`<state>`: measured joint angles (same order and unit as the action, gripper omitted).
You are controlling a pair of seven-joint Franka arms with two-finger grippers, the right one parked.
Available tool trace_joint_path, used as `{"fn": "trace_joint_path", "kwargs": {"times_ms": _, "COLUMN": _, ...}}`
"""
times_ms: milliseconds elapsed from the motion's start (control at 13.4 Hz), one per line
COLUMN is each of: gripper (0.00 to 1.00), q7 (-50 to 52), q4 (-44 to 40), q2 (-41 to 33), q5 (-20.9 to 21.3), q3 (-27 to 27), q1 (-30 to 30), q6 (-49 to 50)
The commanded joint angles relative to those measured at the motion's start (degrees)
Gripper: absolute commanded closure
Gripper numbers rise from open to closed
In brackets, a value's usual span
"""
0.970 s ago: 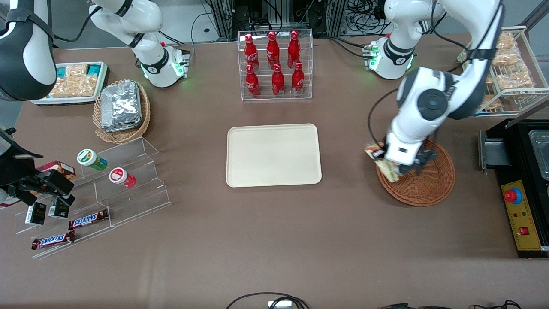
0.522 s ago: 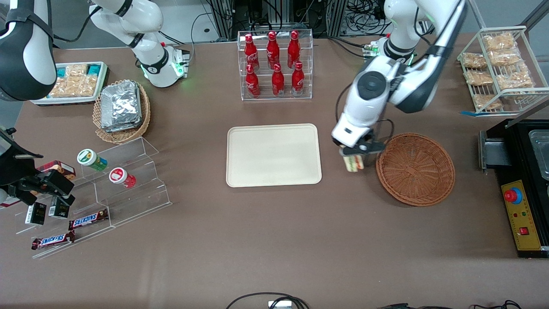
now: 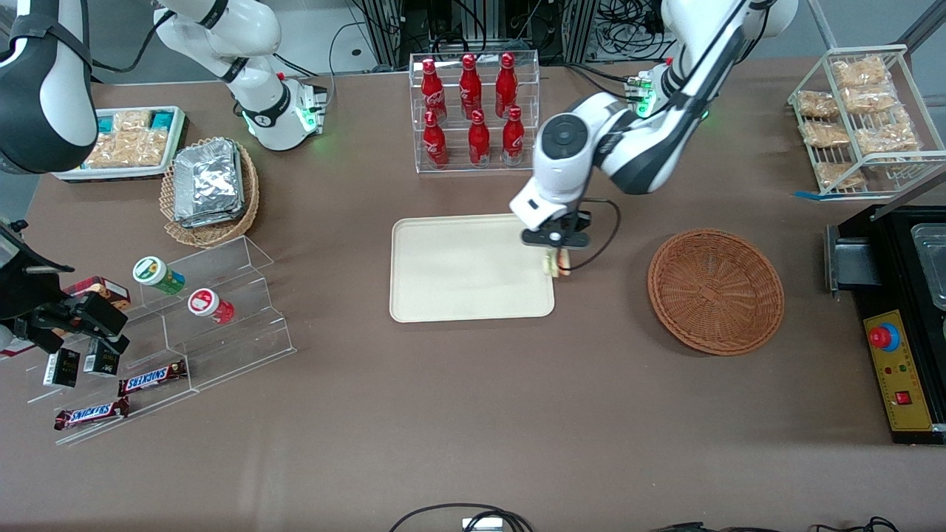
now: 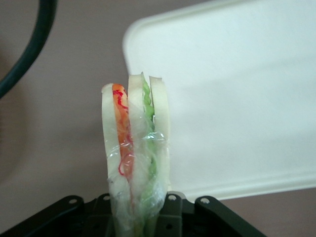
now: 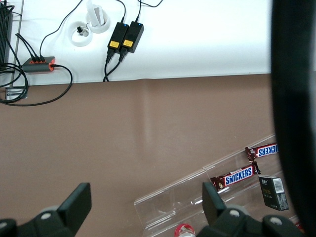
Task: Place sandwich from basket to tray
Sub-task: 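Lower the sandwich onto the cream tray and open the left gripper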
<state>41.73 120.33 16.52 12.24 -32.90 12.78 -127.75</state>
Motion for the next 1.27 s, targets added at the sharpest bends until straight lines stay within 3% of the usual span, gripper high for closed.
{"fn": "trace_joint_path", "kwargs": {"times_ms": 0, "gripper": 1.00, "q7": 1.2, "q4": -5.5, "q2": 7.5, "q5": 2.4, "q3": 0.5, "q1": 3.0, "q6": 0.4}}
{"fn": "trace_joint_path", "kwargs": {"times_ms": 299, "gripper": 1.00, "q7": 1.3, "q4": -9.1, "q2": 12.8, "q5": 2.8, "q3": 0.6, "q1": 4.6, "q6": 0.4}}
{"fn": "trace_joint_path", "kwargs": {"times_ms": 672, "gripper": 0.90, "q7": 3.5, "q4": -9.4, "q2": 14.9, "q5": 3.4, "q3": 0.6, "q1": 4.8, "q6": 0.2}}
{"fn": "trace_joint_path", "kwargs": {"times_ms": 821, "gripper": 0.73, "q7": 5.4, "q4": -9.5, "q2": 15.8, "q5": 5.0, "q3": 0.6, "q1": 5.1, "q6": 0.2}}
{"fn": "trace_joint_path", "kwargs": {"times_ms": 896, "gripper": 0.53, "q7": 6.3, "q4": -9.5, "q2": 16.1, "q5": 5.6, "q3": 0.6, "q1": 5.1, "q6": 0.2}}
{"fn": "trace_joint_path", "kwargs": {"times_ms": 1045, "gripper": 0.44, "q7": 6.4, "q4": -9.5, "q2": 16.7, "q5": 5.9, "q3": 0.6, "q1": 5.2, "q6": 0.3}}
{"fn": "trace_joint_path", "kwargs": {"times_ms": 1194, "gripper": 0.22, "q7": 6.5, "q4": -9.5, "q2": 16.9, "q5": 6.6, "q3": 0.6, "q1": 5.4, "q6": 0.3}}
